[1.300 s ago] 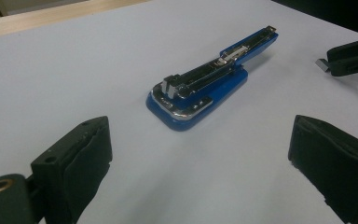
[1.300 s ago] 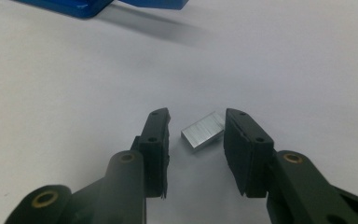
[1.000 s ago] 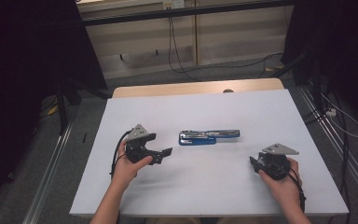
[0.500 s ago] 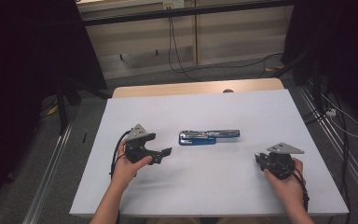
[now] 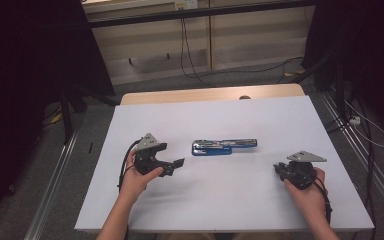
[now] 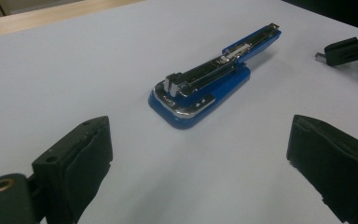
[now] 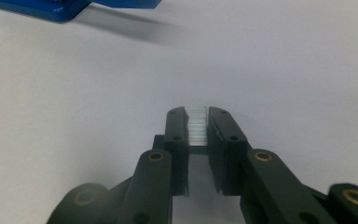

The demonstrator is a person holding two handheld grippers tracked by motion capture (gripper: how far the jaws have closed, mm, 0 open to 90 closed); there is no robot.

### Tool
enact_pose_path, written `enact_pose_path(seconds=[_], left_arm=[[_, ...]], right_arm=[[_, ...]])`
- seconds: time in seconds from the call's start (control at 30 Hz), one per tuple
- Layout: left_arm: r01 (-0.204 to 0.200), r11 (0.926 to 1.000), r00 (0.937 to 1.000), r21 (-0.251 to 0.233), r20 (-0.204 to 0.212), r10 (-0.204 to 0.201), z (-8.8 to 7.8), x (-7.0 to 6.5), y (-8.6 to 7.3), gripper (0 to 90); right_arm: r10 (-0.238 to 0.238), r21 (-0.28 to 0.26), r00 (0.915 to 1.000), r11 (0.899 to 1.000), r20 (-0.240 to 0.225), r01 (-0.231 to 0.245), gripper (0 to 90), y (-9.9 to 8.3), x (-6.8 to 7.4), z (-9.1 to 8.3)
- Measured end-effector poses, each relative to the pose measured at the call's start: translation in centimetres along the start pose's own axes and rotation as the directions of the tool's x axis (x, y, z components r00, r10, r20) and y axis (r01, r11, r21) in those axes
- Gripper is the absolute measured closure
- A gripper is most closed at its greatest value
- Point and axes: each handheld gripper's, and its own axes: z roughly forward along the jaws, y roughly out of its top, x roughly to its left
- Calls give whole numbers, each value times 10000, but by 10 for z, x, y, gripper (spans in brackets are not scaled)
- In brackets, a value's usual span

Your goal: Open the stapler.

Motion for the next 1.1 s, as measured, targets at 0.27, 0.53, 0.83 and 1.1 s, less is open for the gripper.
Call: enact_pose_path(seconds=[0.27, 0.53, 0.83, 1.1], left_arm=[[-12, 10000, 10000, -69, -61, 11, -2, 2, 0, 69], [27, 10000, 9999, 36, -150, -27, -4, 3, 0, 63], [95, 9999, 9999, -116, -137, -97, -7, 4, 0, 63], [136, 9999, 9997, -101, -188, -137, -8, 4, 0, 63]], right_arm=[[102, 87, 9992, 9999, -382, -99, 793, 2, -5, 0], [220, -326, 9967, 9992, -778, -246, 793, 10, -8, -4], [-214, -797, 9877, 9968, -1551, 91, 793, 27, -4, -5], [-321, -998, 9698, 9950, -2418, 80, 793, 42, 2, -4]])
